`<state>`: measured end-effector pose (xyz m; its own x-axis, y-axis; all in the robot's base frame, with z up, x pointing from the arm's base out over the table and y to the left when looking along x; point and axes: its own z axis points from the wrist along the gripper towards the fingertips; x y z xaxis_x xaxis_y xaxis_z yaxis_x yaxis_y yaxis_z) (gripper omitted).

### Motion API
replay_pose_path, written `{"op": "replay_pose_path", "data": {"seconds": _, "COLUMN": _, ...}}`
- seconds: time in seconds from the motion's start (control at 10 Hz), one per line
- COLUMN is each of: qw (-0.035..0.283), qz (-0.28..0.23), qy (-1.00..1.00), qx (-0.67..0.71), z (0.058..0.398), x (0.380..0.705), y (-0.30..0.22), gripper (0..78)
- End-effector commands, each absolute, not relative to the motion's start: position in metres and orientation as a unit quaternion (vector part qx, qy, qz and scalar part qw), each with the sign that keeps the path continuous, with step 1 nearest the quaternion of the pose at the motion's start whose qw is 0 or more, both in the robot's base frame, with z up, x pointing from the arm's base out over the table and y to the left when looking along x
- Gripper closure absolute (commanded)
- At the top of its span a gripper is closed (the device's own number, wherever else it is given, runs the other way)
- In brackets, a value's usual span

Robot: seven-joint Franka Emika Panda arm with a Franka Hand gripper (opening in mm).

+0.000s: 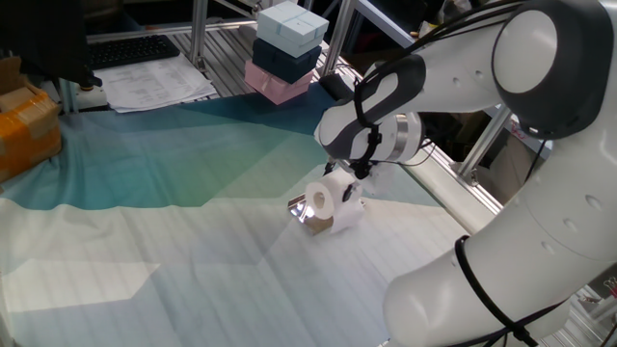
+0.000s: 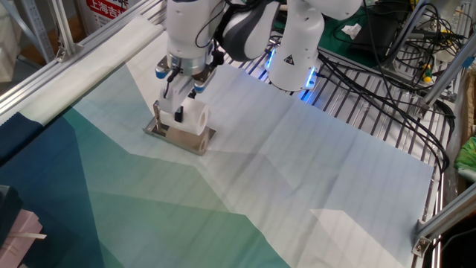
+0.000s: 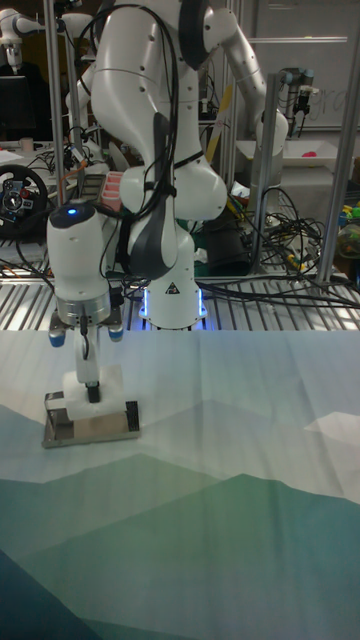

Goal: Put the toilet paper on its holder

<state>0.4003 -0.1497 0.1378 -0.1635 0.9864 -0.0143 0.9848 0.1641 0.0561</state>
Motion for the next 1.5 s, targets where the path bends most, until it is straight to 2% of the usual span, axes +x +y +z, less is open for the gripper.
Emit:
{"op": "replay_pose_path", "data": {"seconds": 0.1, "qw": 0.027, "qz": 0.019, "qy": 0.763, "qx": 0.646, "z": 0.1382, "x": 0.4037, "y": -0.1624, "gripper": 76.2}}
{"op": "replay_pose_path", "data": {"seconds": 1.4, "qw": 0.036, "qz": 0.016, "qy": 0.759, "qx": 0.65, "z": 0.1364, "x": 0.4048, "y": -0.1653, "gripper": 76.2}}
{"op": "replay_pose_path", "data": {"seconds": 1.5, "qw": 0.036, "qz": 0.016, "qy": 0.759, "qx": 0.65, "z": 0.1364, "x": 0.4047, "y": -0.1653, "gripper": 0.2}}
